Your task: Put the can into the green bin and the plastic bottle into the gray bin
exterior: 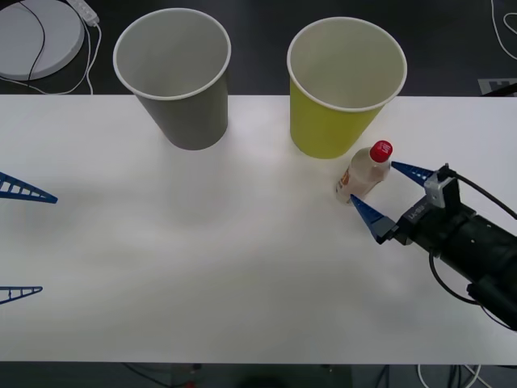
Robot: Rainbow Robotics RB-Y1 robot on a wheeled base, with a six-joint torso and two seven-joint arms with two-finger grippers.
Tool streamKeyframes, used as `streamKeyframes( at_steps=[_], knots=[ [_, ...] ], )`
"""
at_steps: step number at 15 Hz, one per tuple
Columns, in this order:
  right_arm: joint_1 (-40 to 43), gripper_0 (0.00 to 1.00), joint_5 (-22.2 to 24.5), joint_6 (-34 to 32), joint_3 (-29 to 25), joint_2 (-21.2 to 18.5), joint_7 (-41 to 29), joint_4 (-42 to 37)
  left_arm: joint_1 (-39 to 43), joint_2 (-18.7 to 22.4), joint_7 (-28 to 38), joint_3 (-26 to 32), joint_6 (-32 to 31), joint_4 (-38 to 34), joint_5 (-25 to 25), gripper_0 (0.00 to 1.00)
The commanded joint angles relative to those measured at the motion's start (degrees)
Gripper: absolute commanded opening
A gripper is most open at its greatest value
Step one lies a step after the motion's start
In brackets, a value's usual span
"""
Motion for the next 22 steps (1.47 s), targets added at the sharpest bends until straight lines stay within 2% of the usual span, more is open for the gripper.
streamKeyframes(
  at_steps=[1,9,22],
  knots=[
    [-1.07,1.0,0.1,2.81,2.19,0.0,-0.2,-0.01,0.0,0.0,0.0,0.0,0.0,0.0,0.0,1.0],
    [-5.2,1.0,0.89,3.96,5.36,0.0,-0.9,3.6,0.0,0.0,0.0,0.0,0.0,0.0,0.0,1.0],
    [-8.9,1.0,0.89,4.31,6.85,0.0,-2.66,7.03,0.0,0.0,0.0,0.0,0.0,0.0,0.0,1.0]
  ],
)
